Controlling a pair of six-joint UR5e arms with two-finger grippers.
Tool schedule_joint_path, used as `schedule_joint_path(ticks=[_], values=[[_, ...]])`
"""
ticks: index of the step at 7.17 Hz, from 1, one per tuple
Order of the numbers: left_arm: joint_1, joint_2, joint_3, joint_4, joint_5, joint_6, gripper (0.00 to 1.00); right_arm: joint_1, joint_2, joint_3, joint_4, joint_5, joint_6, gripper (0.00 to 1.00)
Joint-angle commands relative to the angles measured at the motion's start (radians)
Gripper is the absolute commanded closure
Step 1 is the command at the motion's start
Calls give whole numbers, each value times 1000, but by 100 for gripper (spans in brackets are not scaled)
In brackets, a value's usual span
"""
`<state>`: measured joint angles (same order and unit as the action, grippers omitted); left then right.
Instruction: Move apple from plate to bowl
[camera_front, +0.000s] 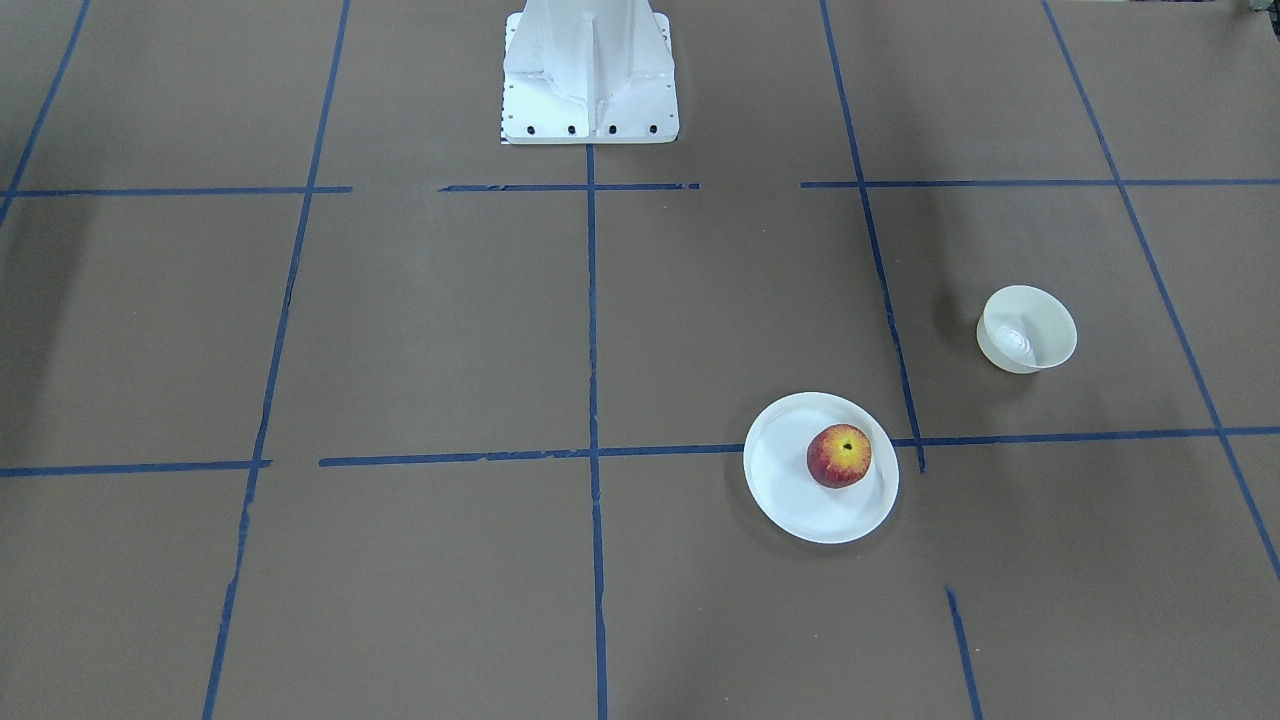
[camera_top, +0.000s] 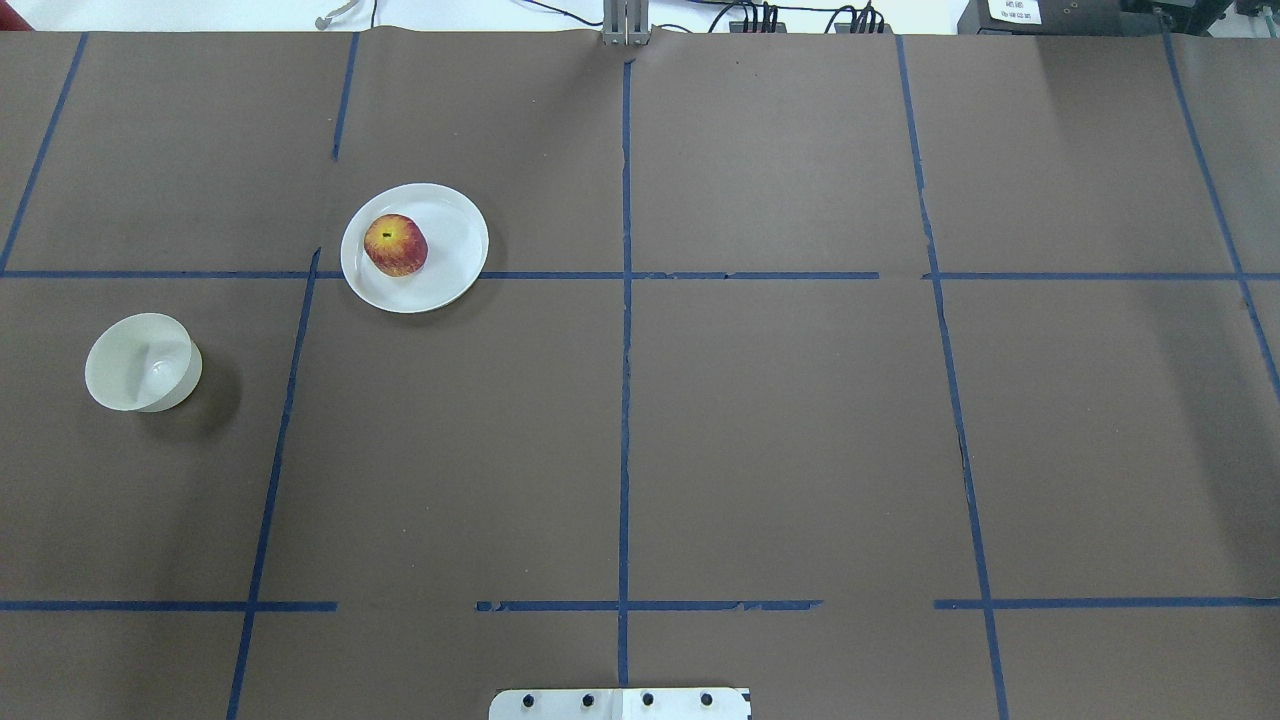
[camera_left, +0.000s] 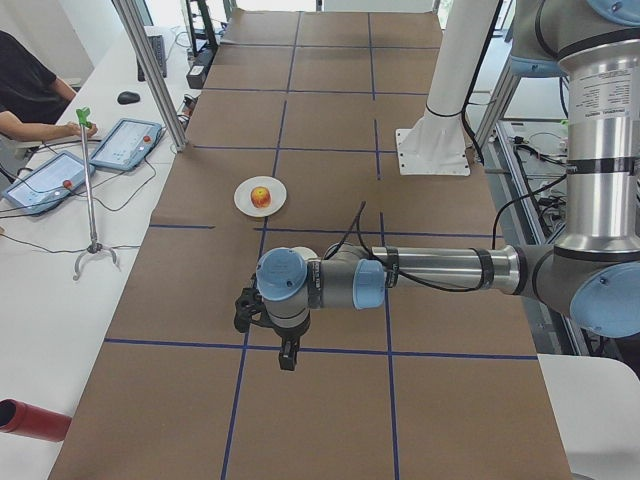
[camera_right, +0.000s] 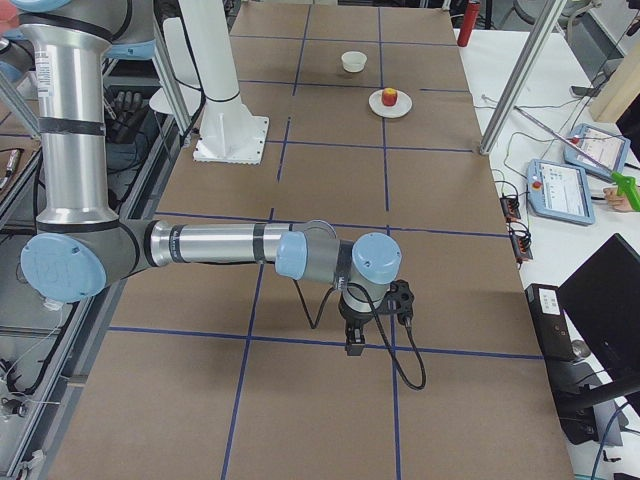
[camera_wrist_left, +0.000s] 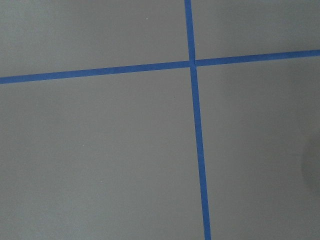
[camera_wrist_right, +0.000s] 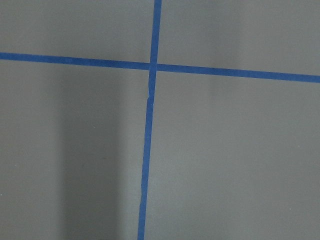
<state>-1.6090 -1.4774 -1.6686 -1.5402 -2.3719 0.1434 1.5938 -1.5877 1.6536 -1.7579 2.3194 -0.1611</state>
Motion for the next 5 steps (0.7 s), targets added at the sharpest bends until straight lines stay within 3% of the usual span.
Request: schedule_joint_path(ticks=[1,3,5], values=[[0,-3,7,-6,2,2,0,0,0,0,0,0,0,0],[0,-20,1,-6,0,-5,0,0,0,0,0,0,0,0],[11,-128,-8,11,57,-11,0,0,0,0,0,0,0,0]])
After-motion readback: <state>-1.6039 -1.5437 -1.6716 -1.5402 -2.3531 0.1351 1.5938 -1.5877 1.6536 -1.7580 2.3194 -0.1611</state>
